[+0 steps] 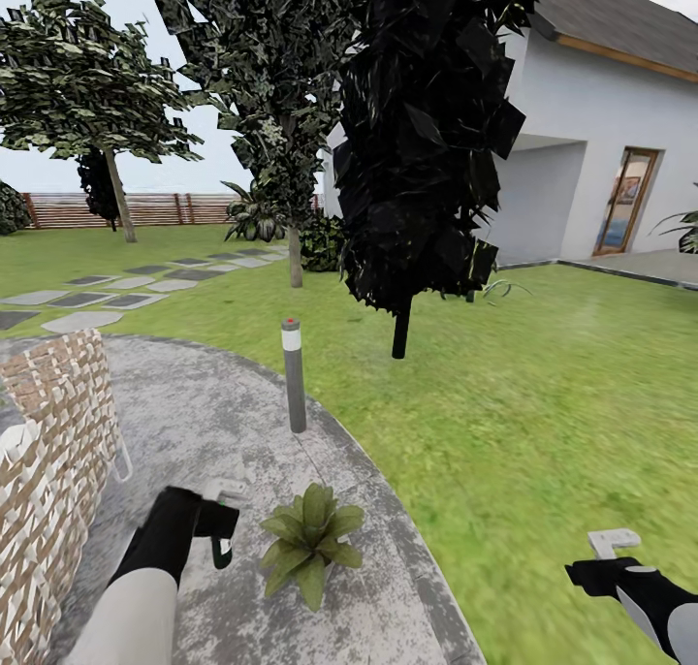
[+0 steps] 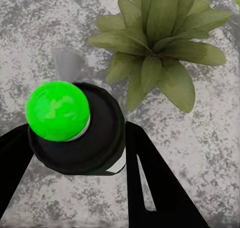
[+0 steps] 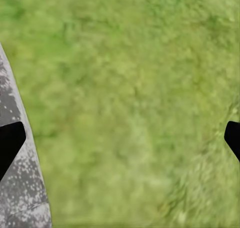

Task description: Pick up the pesticide atomizer in the garden and spray insectifuge to fully cover both potted plants in the garden.

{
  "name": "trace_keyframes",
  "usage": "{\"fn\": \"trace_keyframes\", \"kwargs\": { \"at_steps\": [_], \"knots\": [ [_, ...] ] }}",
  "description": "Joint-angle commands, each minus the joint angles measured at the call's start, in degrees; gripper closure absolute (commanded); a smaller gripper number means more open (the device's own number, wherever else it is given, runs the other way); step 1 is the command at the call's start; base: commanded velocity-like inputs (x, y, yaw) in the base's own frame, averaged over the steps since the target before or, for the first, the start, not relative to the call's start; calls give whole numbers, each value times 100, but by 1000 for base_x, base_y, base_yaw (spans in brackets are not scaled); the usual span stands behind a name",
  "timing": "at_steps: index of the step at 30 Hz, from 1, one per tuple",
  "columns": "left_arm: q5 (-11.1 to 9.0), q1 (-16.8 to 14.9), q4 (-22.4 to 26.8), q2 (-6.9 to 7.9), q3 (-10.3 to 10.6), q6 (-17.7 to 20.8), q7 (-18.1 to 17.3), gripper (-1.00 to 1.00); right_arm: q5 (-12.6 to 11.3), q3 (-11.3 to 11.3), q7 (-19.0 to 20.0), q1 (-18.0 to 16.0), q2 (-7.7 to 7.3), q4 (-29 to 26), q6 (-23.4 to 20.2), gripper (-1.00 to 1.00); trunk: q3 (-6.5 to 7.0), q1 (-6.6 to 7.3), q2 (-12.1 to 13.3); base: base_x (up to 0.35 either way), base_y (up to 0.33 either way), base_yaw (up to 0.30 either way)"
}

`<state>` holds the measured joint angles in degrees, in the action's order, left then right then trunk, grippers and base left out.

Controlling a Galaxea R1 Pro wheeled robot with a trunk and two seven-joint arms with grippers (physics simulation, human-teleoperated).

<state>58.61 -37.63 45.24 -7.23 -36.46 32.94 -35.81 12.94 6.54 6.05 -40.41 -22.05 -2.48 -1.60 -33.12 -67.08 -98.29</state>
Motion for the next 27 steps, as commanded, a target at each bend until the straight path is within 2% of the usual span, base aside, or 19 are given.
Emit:
{"fn": "trace_keyframes", "kwargs": {
  "at_steps": [1, 3, 4, 6, 7, 9, 12, 17, 22, 27],
  "knots": [
    [47, -7, 9, -7, 96, 213, -49, 100, 39, 49, 26, -2, -1, -7, -25, -100, -6, 0, -3, 0, 0, 0],
    [40, -7, 9, -7, 200, 582, -55, 100, -149, 55, 27, -2, -1, -1, -36, -100, -6, 0, -3, 9, 0, 0],
    [34, -7, 9, -7, 226, 839, -62, 100, -387, 57, 24, -2, -1, -2, -39, -100, -6, 0, -3, 87, 0, 0],
    [30, -7, 9, -7, 246, 1119, -127, 100, -752, 58, 21, -2, -1, -5, -44, -100, -6, 0, -3, 157, 0, 0],
    [29, -7, 8, -7, 254, 1226, -281, 100, -1004, 58, 24, -2, -1, -6, -48, -100, -6, 0, -3, 218, 0, 0],
    [32, -7, 4, -7, 259, 1301, -703, 100, -1275, 55, 23, -2, -1, -9, -55, -100, -6, 0, -3, 255, 0, 0],
    [48, -7, 4, 1, 348, 1330, -1142, 100, -1387, 51, 17, -2, -1, -12, -63, -100, -6, 0, -3, 286, 0, 0],
    [45, -7, -75, 34, 859, 1337, -1257, 100, -1405, 42, 13, -2, -1, -7, -68, -100, -8, 0, -3, 290, 0, 0],
    [54, -7, -126, 45, 950, 1343, -1269, 100, -1386, 41, 10, -2, -1, -7, -69, -100, -39, 0, -3, 217, 0, 0],
    [54, -7, -130, 54, 954, 1348, -1278, 100, -1374, 41, 10, -2, -1, -16, -77, -100, -46, 0, -3, 21, 0, 0]
  ]
}}
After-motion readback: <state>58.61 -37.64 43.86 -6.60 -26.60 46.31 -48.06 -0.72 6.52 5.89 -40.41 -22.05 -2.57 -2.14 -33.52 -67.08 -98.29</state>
